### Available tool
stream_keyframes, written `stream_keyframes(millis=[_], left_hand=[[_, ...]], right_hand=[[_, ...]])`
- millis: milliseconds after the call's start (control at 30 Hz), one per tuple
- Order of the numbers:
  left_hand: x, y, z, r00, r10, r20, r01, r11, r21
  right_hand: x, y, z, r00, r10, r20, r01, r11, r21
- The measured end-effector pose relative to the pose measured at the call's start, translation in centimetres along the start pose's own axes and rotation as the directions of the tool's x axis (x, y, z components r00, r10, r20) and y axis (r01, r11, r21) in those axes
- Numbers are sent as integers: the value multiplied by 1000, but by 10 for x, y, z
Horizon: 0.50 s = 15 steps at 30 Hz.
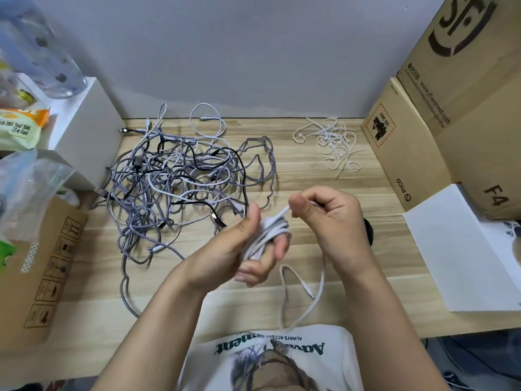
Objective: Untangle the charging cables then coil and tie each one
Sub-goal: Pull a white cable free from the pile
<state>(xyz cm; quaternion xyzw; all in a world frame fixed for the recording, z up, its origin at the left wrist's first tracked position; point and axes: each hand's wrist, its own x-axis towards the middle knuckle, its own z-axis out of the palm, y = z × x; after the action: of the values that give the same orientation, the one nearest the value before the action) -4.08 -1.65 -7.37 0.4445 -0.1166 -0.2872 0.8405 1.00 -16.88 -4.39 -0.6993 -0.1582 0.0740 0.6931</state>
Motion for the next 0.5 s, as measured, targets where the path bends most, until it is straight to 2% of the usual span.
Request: stream_keyframes(millis=[100, 200, 267, 333, 400, 433, 500], left_hand=[[-1, 10, 3, 982, 171, 80, -156, 973, -169], [5, 17, 9, 945, 314, 93, -271, 910, -314], [10, 23, 12, 922, 382, 69, -310, 833, -459], [12, 30, 10, 898, 440, -32, -377, 729, -571], [16, 33, 8, 866, 444, -231, -495, 696, -520], [20, 32, 8, 833, 422, -358, -545, 738, -399], [28, 28, 5, 734, 397, -551, -526, 845, -92]], right_hand=[[0, 7, 1, 999, 39, 34, -37, 998, -42], [0, 17, 7, 993, 47, 108, -43, 998, -35], [-1, 22, 10, 981, 95, 167, -81, 993, -87], [-3, 26, 12, 958, 146, 245, -92, 971, -218], [-8, 28, 16, 924, 197, 327, -73, 932, -355], [-11, 27, 17, 913, 208, 352, -51, 913, -405], [-15, 23, 19, 910, 170, 377, 26, 887, -462]])
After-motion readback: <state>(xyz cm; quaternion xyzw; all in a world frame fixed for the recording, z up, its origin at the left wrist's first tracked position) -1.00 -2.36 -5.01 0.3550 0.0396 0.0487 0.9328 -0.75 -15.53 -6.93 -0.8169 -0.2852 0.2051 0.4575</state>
